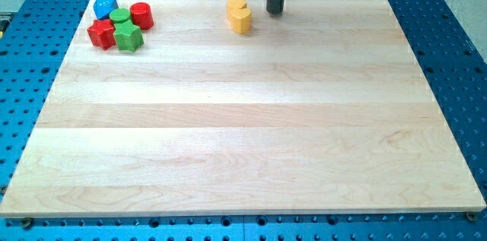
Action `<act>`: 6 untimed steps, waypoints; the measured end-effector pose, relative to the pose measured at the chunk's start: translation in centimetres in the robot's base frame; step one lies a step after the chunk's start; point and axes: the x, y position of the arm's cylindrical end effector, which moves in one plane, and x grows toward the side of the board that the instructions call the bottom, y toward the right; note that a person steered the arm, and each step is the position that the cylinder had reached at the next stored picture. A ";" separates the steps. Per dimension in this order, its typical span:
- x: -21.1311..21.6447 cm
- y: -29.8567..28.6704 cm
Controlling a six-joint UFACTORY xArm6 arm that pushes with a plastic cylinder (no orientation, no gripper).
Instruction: Place your hand at the right of the yellow heart
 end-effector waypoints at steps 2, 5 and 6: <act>-0.1 -0.3; 0.2 -0.4; 0.9 -0.3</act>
